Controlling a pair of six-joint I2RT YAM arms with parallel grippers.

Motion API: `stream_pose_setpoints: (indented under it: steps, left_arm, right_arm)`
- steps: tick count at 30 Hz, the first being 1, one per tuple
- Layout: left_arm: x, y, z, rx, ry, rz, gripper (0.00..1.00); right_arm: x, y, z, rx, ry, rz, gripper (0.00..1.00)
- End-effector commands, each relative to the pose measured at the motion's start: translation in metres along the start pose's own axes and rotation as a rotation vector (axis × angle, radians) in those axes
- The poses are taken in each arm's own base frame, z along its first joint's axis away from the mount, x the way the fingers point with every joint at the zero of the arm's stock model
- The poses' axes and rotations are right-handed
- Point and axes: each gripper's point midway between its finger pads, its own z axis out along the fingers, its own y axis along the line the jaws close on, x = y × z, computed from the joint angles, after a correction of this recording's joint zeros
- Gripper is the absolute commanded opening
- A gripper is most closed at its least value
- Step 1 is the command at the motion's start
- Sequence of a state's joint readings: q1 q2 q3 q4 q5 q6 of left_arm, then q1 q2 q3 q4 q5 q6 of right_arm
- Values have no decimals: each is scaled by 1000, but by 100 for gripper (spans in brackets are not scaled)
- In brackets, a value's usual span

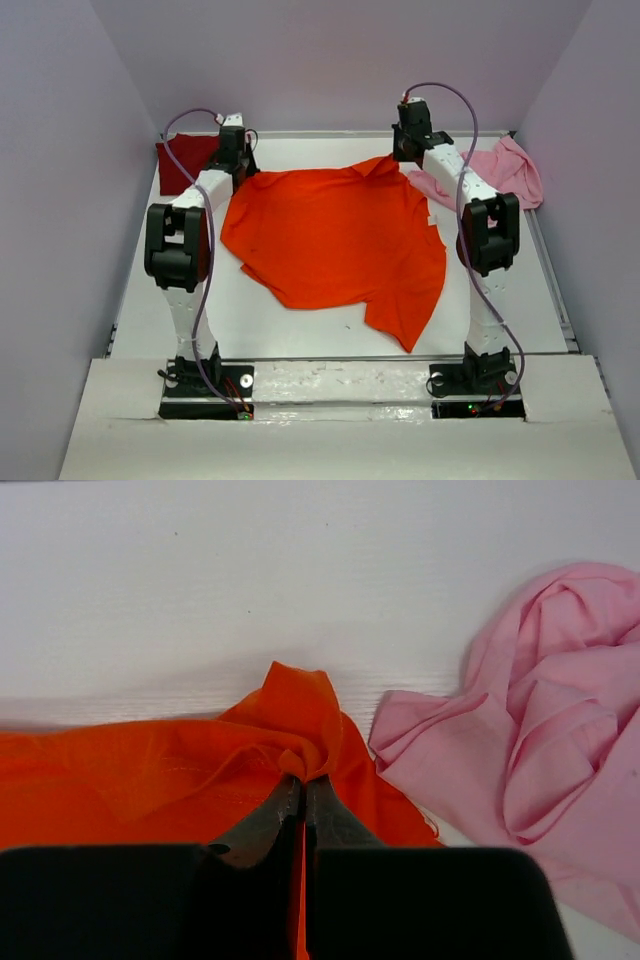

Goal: Fold and stack the t-shirts
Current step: Flatten out the tshirt

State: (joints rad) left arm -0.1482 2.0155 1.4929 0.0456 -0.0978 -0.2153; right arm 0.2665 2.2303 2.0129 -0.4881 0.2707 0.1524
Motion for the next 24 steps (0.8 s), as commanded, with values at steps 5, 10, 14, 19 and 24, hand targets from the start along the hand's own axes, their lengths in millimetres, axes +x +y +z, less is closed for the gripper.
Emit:
stream_pose_setpoints:
  steps: [5,10,14,19,24]
  left_arm:
    - [-126,-30,-109,130,-249,-36,0]
    - [-155,-39,-230,243,-431,-65,0]
    - [-140,-34,-333,322,-541,-89,0]
    - [-96,-17,-413,381,-569,-119,0]
    - [-65,2,-475,445,-600,-180,0]
  right_arm:
    - [-90,-20,-111,-34,-260,89,0]
    - [-119,-33,-218,-126,-414,139,0]
    - [-93,-45,-291,-200,-450,153,0]
    - [-44,-61,-382,-311,-494,208,0]
    - [-12,-75,-465,-410,-576,246,0]
